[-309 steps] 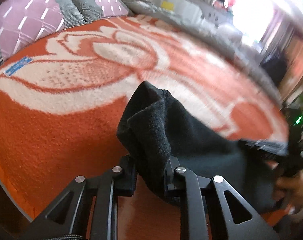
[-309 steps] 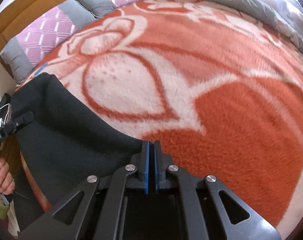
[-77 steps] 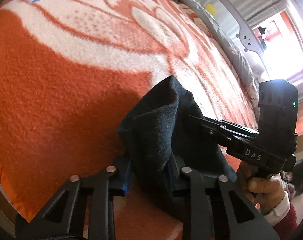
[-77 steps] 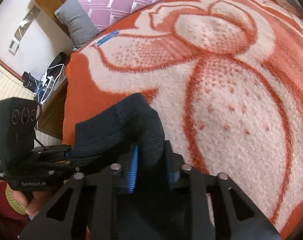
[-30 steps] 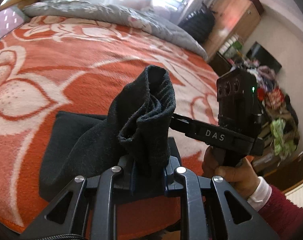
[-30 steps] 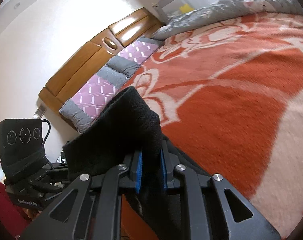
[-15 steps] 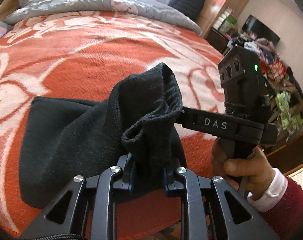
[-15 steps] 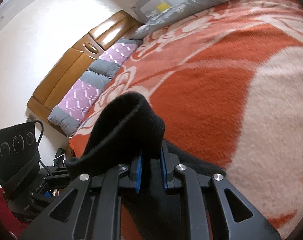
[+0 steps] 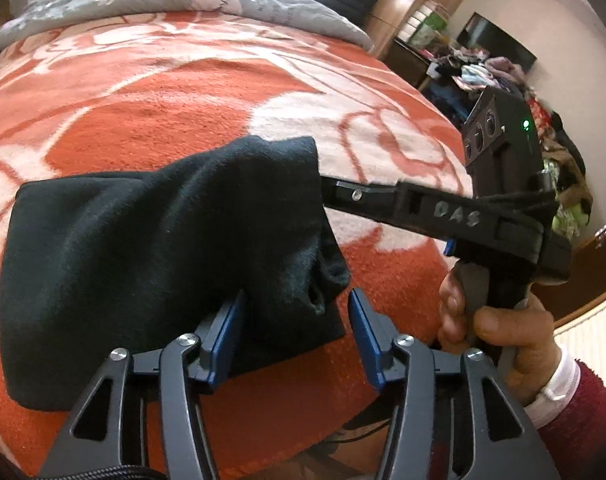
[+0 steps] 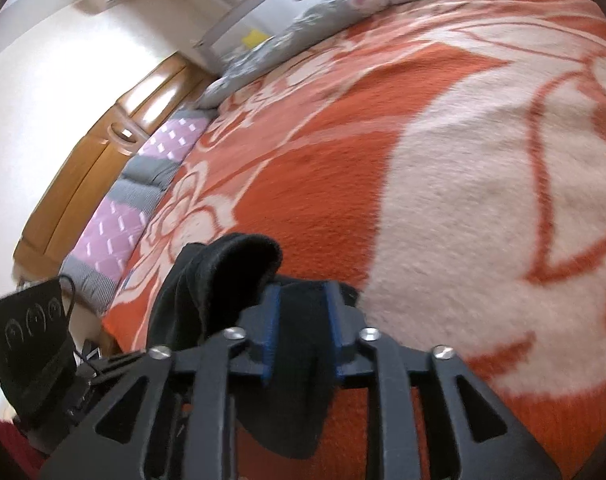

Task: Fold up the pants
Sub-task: 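Fold the held edge over the pants and open both grippers, then move both open grippers to the ends of the folded black pants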

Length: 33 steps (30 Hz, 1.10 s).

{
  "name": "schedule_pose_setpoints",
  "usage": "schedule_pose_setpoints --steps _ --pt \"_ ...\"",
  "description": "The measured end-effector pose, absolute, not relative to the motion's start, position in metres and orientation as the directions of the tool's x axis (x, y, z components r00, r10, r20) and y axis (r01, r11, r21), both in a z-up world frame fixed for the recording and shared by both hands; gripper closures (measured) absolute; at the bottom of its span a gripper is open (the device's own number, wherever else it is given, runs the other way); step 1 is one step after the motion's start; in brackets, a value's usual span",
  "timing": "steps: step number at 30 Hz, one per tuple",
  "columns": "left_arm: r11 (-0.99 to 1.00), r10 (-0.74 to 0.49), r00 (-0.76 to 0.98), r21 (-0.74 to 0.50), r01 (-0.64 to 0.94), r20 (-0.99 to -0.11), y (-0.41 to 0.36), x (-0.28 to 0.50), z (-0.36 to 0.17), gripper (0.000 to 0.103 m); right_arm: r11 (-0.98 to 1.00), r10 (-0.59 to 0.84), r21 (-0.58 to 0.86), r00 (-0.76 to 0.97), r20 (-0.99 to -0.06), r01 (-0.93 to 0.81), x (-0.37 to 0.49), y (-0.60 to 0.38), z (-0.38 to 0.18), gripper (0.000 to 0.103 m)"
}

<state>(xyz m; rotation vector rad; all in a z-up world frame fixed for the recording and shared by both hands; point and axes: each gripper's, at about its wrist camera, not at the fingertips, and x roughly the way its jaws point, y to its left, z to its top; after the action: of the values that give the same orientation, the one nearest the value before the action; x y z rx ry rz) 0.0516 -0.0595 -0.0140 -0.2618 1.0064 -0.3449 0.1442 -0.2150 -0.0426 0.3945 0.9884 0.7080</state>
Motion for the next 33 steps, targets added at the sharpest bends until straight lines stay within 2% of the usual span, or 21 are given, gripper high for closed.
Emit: schedule_pose_setpoints --steps 1,2,5,12,17,22,33 --pt "0.913 -0.403 0.486 -0.373 0.163 -0.775 -0.060 0.050 -0.013 0.047 0.720 0.694 0.597 0.369 -0.618 -0.354 0.142 -0.217 -0.040 0.046" --pt "0.907 -0.417 0.481 -0.387 0.165 -0.771 -0.058 0.048 -0.013 0.046 0.727 0.686 0.593 0.397 -0.610 -0.346 0.138 -0.221 -0.036 0.041" --pt "0.893 -0.444 0.475 -0.417 0.170 -0.759 -0.052 0.043 -0.009 0.045 0.720 0.692 0.605 0.419 -0.588 -0.340 0.131 -0.226 -0.027 0.036" --pt "0.884 -0.453 0.514 -0.442 0.153 -0.729 -0.031 0.026 0.008 0.037 0.737 0.675 0.579 0.437 -0.595 -0.349 0.118 -0.211 -0.006 0.032" --pt "0.894 -0.410 0.562 -0.440 0.089 -0.718 -0.002 0.021 0.018 0.029 0.771 0.637 0.519 0.466 -0.614 -0.369 0.110 -0.189 0.013 0.025" --pt "0.884 -0.368 0.592 -0.467 -0.015 -0.717 0.039 0.018 0.017 0.028 0.810 0.586 0.467 0.493 -0.643 -0.354 0.106 -0.170 0.026 0.019" --pt "0.848 -0.302 0.607 -0.498 -0.182 -0.735 0.114 0.023 -0.001 0.025 0.866 0.499 0.414 0.475 -0.724 -0.279 0.107 -0.149 0.005 0.019"
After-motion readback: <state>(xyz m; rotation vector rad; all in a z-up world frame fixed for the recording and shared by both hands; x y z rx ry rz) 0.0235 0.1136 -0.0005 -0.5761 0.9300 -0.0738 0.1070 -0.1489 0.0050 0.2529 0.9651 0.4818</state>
